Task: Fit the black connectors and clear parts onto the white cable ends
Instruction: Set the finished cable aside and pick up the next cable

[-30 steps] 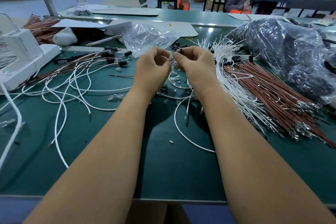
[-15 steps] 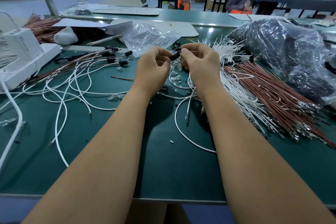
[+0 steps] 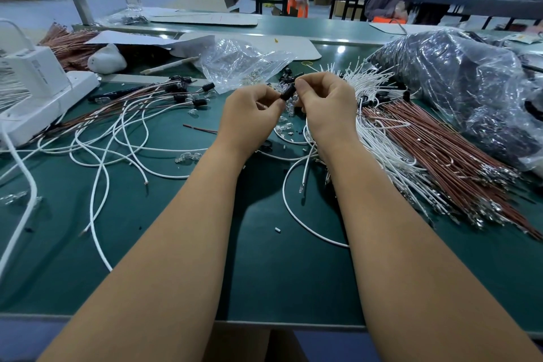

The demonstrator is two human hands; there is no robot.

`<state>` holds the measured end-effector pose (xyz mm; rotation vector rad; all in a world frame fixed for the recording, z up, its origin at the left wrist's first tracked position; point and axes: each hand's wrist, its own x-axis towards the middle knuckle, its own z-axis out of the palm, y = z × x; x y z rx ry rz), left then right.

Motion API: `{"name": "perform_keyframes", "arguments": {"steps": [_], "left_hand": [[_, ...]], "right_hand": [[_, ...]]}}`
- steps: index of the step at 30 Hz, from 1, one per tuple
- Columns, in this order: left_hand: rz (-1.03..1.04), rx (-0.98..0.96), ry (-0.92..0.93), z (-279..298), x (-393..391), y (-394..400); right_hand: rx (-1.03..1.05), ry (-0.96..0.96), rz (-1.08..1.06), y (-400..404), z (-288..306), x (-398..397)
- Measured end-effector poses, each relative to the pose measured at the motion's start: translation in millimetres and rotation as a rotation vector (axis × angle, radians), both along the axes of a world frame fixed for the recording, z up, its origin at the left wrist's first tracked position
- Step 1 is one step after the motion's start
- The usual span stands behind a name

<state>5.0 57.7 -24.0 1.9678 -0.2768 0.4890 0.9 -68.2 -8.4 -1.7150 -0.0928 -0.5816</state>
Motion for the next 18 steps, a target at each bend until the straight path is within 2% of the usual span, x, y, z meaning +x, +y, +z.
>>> {"name": "perform_keyframes", "arguments": {"steps": [10, 18], "left_hand": [[-0.041, -0.075, 0.051, 3.7, -3.7, -1.5], [-0.017, -0.106, 0.07, 5.0, -5.3, -0.4]], "right_hand": [[0.062, 0.012, 0.009, -1.6, 1.3, -2.1], [0.079, 0.079, 0.097, 3.2, 1.4, -6.7]]}}
